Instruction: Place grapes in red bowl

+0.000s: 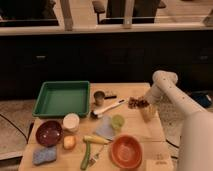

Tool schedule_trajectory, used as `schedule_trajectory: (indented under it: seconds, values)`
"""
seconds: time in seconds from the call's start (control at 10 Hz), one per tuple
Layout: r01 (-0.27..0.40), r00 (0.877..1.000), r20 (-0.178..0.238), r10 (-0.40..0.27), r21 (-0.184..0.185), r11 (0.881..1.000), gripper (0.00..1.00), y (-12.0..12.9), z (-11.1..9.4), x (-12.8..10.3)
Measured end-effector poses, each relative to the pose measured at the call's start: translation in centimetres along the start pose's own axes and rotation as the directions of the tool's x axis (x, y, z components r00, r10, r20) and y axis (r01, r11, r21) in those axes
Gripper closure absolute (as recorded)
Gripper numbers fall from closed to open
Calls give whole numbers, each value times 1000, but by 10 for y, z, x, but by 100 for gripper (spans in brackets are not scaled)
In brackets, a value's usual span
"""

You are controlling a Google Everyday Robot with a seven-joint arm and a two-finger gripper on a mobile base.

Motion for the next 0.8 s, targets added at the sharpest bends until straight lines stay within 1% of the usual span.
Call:
schedule_trajectory:
  seconds: [0.5,0.8]
  values:
    - [-4,1000,1,4,-10,1000,20,2,1,0]
    - [-11,1000,-8,11,27,1000,20,-1,-9,0]
